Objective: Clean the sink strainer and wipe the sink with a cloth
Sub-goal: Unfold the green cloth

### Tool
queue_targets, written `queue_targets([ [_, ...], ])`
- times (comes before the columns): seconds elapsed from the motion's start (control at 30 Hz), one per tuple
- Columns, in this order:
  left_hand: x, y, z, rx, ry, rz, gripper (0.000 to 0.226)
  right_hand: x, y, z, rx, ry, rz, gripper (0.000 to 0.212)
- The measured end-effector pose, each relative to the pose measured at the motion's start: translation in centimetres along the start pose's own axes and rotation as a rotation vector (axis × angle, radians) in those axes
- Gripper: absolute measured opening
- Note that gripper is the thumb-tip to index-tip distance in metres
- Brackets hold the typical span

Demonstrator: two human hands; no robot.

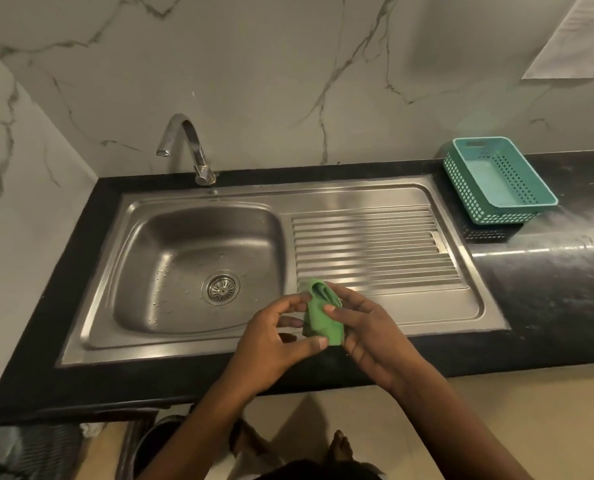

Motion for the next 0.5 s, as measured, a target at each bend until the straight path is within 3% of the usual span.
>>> queue_targets([
  [0.23,-0.9,3.0,4.2,0.116,-0.036,0.15,0.076,-0.9,-2.6,-5.0,0.119,0.062,0.045,0.038],
  [0.5,1.2,6.0,6.6,-0.076,0.085,0.207,0.025,-1.3,-4.4,-9.0,0.346,0.198,0.187,0.046],
])
Point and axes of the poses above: each hand's wrist, its own x-axis towards the middle knuckle, its own z-axis out of the palm, y = z × x, the point moved 9 cm from there along x, towards the middle knuckle, and after that the axes turned 14 degrees about y, right-handed, at the moved point
